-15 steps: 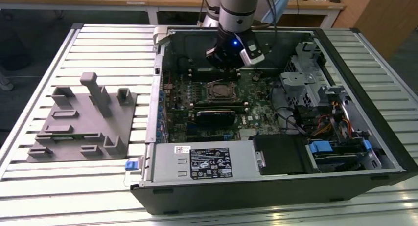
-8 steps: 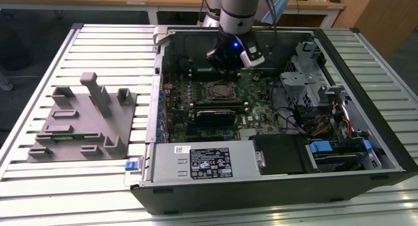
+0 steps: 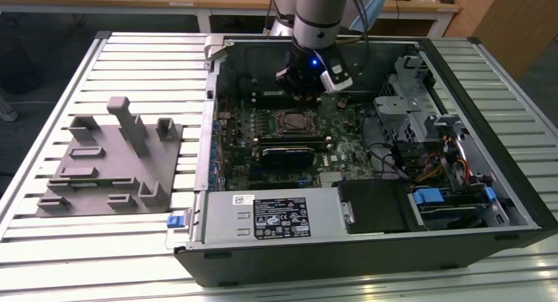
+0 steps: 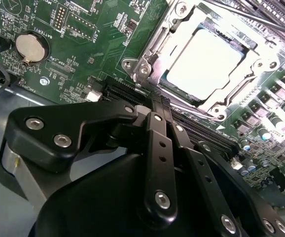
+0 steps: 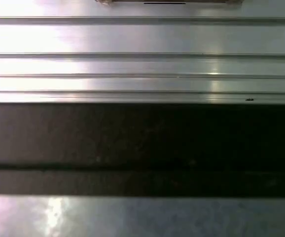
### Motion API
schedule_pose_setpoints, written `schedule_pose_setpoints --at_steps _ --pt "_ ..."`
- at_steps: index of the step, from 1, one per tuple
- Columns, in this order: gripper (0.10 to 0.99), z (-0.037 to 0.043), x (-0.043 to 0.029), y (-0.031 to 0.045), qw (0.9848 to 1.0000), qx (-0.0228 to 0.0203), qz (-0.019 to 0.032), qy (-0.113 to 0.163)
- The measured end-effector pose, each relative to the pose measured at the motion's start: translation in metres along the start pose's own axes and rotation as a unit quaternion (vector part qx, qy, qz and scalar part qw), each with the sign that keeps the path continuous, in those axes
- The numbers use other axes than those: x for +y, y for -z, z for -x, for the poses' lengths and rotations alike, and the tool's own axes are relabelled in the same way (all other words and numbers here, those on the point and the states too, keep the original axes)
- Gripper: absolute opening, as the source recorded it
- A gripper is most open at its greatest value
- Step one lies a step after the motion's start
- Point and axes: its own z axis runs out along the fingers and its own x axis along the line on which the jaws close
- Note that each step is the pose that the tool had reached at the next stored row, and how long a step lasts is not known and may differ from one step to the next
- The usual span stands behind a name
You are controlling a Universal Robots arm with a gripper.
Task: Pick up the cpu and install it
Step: 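Install the first cpu locking lever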
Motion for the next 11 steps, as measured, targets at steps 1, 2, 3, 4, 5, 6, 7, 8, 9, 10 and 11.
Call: schedule_pose_setpoints --at_steps 1,2,3,4,5,6,7,8,9,10,11 --pt "0.106 0.0001 0.0 -0.0005 1.0 0.0002 0.0 0.0" --pt "0.106 0.0002 -0.0001 -0.0008 1.0 0.0004 0.0 0.0" --pt "0.106 0.0005 -0.0001 -0.0011 1.0 0.0006 -0.0001 0.0" --pt "0.106 0.0008 -0.0001 -0.0015 1.0 0.0007 0.0 0.0" --pt "0.106 0.0013 -0.0002 -0.0023 1.0 0.0009 0.0 0.0" --pt "0.106 0.0015 -0.0003 -0.0025 1.0 0.001 -0.0001 0.0" --pt "0.106 0.0015 -0.0003 -0.0025 1.0 0.0009 -0.0001 0.0" --pt "0.106 0.0016 -0.0003 -0.0025 1.0 0.0009 -0.0001 0.0" --pt "0.106 0.0016 -0.0002 -0.0026 1.0 0.0009 -0.0001 0.0" --pt "0.106 0.0016 -0.0002 -0.0026 1.0 0.0009 0.0 0.0" --pt "0.106 0.0017 -0.0002 -0.0025 1.0 0.0008 0.0 0.0"
